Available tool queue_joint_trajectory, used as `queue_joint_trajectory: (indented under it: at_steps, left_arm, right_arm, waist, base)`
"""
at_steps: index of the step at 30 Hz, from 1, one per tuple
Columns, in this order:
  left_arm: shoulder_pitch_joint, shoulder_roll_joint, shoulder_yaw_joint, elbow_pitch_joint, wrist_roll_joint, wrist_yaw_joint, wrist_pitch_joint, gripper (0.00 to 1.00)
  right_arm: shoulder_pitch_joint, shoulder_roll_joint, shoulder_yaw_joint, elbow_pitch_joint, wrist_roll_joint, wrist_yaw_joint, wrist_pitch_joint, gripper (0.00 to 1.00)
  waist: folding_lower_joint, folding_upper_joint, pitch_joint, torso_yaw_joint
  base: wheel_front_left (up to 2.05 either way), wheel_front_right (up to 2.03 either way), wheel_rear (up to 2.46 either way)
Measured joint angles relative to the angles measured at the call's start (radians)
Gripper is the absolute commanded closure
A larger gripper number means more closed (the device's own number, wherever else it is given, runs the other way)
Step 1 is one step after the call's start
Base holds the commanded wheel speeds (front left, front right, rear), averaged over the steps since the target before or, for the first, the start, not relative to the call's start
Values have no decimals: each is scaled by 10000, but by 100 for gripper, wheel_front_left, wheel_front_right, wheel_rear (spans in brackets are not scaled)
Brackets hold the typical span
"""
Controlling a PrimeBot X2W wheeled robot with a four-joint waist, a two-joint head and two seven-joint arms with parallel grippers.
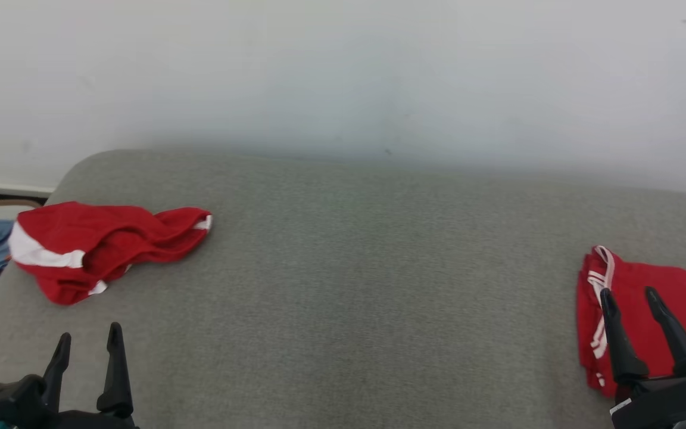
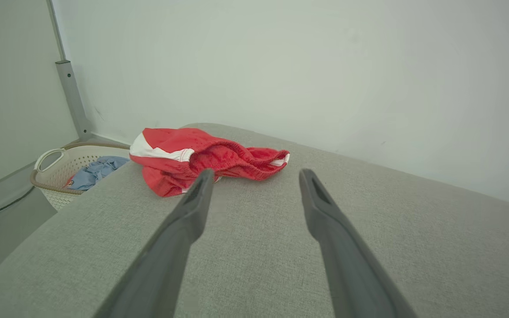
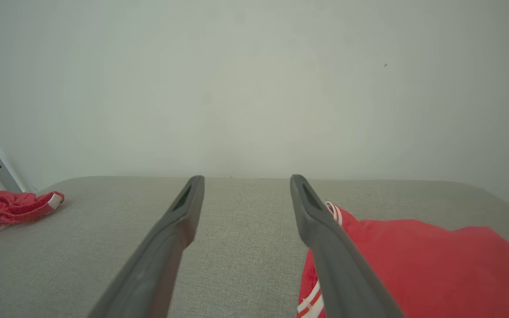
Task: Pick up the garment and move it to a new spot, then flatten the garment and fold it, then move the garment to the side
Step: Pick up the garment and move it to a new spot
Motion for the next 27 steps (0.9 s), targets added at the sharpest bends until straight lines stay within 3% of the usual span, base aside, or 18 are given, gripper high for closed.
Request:
queue_joint_trajectory:
  at_steps: [16,27]
  left_arm:
    - [55,35,399,48,12,2,54,0]
    - [325,-44,729,-144,-19,10,25,0]
  right_arm:
    - [-321,155,280,316,-4,150,6,0]
    - [-1175,253,662,704,-90,401,113,0]
  waist:
    - [0,0,-60,2054]
    - [0,0,40,2553]
  base:
    - [0,0,0]
    - [0,0,0]
